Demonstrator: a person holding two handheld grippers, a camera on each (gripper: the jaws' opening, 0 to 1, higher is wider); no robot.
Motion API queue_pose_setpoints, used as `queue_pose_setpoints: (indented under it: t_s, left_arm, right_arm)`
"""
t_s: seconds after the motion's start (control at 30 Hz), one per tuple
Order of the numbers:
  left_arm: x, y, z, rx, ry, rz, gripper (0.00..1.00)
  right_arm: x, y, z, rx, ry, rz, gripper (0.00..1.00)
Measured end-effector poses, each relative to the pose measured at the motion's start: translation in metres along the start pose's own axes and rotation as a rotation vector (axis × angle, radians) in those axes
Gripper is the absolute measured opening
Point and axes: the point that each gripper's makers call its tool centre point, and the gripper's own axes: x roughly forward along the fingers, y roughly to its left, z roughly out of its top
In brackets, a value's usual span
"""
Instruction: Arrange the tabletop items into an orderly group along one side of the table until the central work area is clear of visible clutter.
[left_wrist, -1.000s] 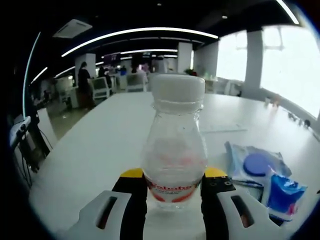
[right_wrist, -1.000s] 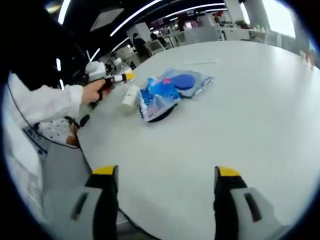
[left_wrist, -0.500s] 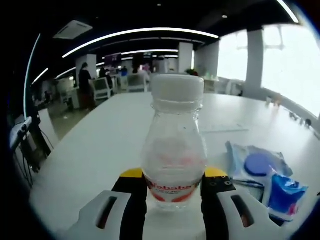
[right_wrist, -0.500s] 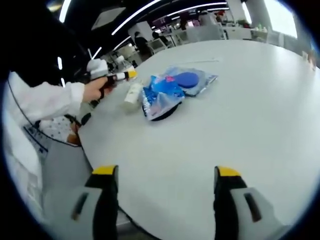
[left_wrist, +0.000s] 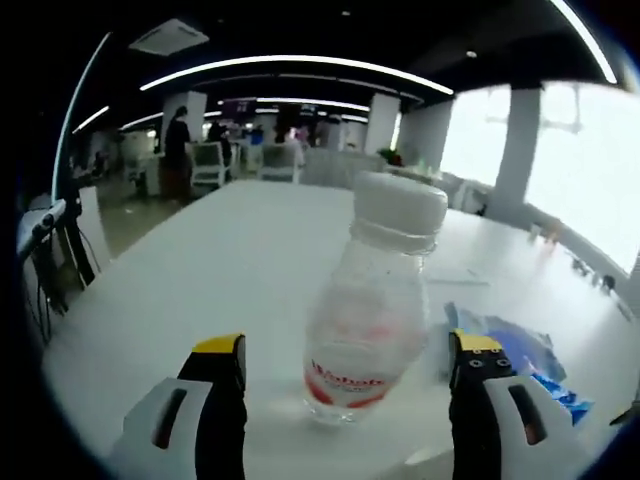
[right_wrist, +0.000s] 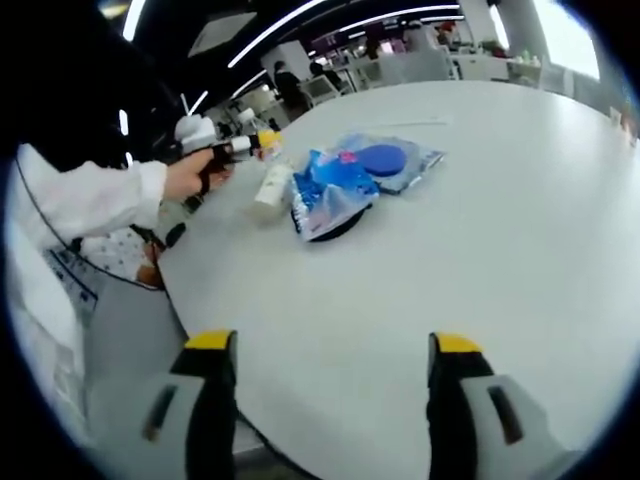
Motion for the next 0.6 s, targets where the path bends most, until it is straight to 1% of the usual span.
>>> queue_pose_setpoints:
  t_s: [0.13,0.43,0.5,0.6]
  left_arm:
    - [-0.008,-0.001,0.004,0.004,-0.004,-0.015,0.93]
    - [-0.026,-0.001,0.016,0.011,-0.02,-0.021,0.96]
    - [-0.031,-0.001,0.02,0.005,-0.029,-0.02,0.96]
    - [-0.038,-0.001,0.027,-0.019,-0.048,-0.022,0.96]
  right_arm:
    - [0.0,0.004,0.001,-0.004,-0.007,0.007,0.77]
    - [-0.007,0.007,0.006,-0.018,-0.032,0.01,0.77]
    - [-0.01,0.007,0.007,-0.018,-0.04,0.007,0.77]
    - [-0.012,0.005,0.002,-0.014,-0.042,0.004,0.77]
